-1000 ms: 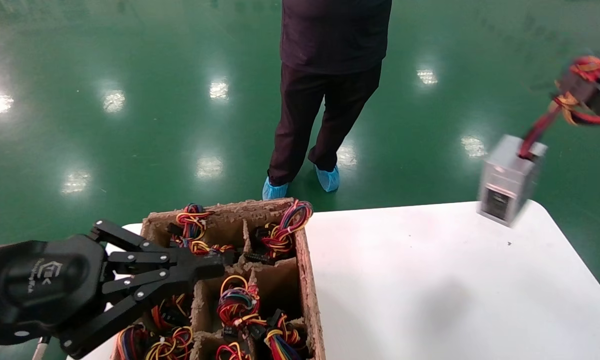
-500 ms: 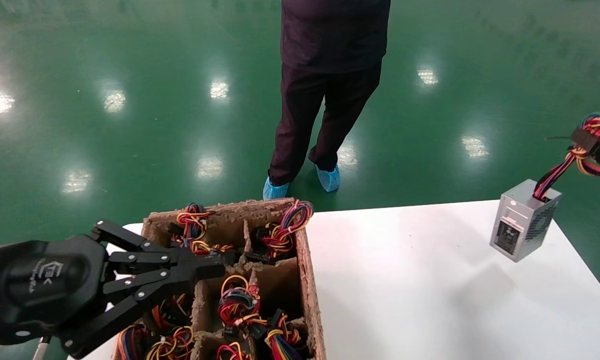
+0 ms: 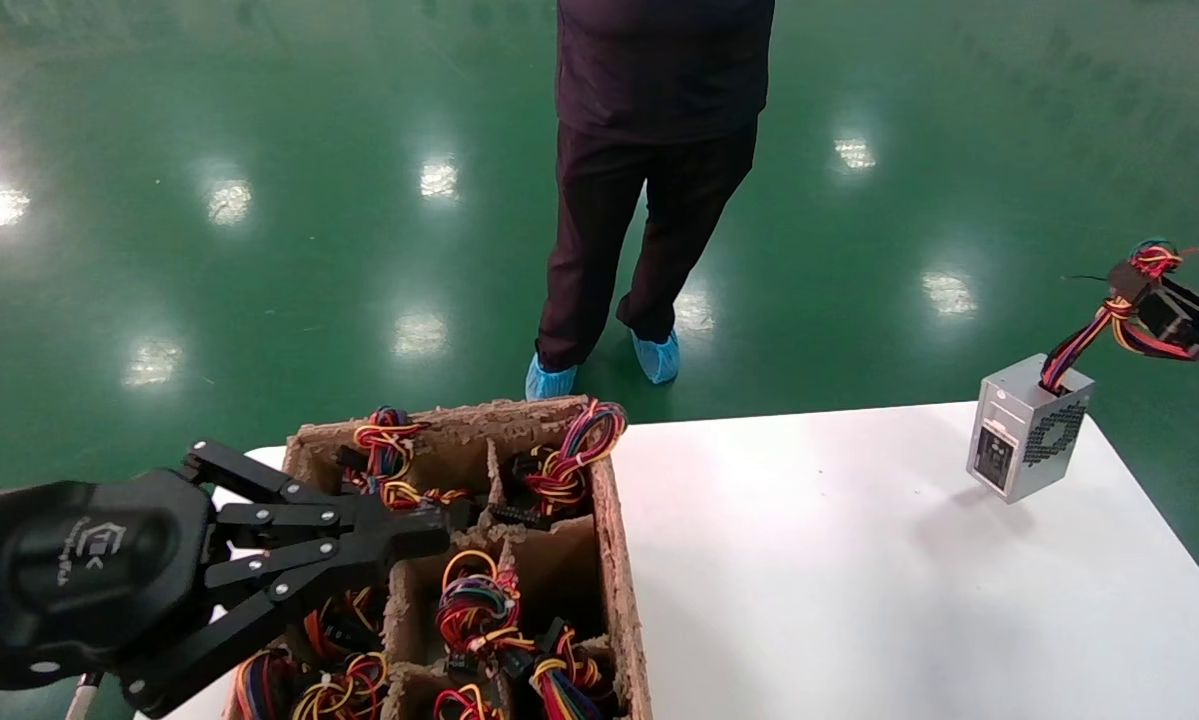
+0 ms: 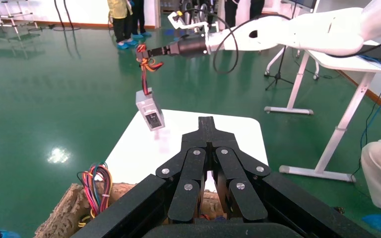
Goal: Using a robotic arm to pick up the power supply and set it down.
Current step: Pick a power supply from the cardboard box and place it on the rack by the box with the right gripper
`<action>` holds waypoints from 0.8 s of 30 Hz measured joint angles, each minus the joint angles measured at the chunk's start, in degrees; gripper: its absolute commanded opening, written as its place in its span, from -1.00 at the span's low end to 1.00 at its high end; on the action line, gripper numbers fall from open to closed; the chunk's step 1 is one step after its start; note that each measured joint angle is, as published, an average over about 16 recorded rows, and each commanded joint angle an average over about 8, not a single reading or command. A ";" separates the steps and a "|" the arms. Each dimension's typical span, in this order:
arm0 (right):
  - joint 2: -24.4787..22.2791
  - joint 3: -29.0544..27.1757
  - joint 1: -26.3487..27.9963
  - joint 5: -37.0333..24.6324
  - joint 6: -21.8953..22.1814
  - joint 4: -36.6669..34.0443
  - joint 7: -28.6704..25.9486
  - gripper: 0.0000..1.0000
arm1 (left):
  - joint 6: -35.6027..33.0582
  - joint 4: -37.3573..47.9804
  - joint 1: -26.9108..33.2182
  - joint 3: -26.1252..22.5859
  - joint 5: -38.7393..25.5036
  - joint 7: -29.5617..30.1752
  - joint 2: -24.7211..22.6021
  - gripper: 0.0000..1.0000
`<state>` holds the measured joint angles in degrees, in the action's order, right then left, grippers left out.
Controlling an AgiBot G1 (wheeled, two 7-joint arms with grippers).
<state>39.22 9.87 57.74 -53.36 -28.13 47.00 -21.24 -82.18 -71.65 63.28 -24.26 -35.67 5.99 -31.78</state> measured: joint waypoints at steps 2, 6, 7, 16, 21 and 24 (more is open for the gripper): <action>1.17 0.05 0.91 -0.16 0.76 -1.33 0.43 -1.00 | 0.00 0.00 0.00 0.00 0.00 0.00 0.00 -1.00; 3.42 -0.14 2.44 -0.23 2.26 -3.69 1.40 -1.00 | 0.00 0.00 0.00 0.00 0.00 0.00 0.00 -1.00; 3.97 -0.25 2.76 -0.20 2.64 -4.22 1.66 -1.00 | 0.00 0.00 0.00 0.00 0.00 0.00 0.00 -1.00; 8.66 -2.01 4.52 0.80 6.06 -7.46 4.05 -1.00 | 0.00 0.00 0.00 0.00 0.00 0.00 0.00 -1.00; 10.88 -3.52 4.63 1.70 8.07 -7.98 5.35 -1.00 | 0.00 0.00 0.00 0.00 0.00 0.00 0.00 -1.00; 12.00 -4.46 4.39 2.23 9.25 -7.90 6.06 -1.00 | 0.00 0.00 0.00 0.00 0.00 0.00 0.00 -1.00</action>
<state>51.21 5.41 62.13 -51.13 -18.89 39.10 -15.19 -82.17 -71.65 63.29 -24.26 -35.67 5.98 -31.78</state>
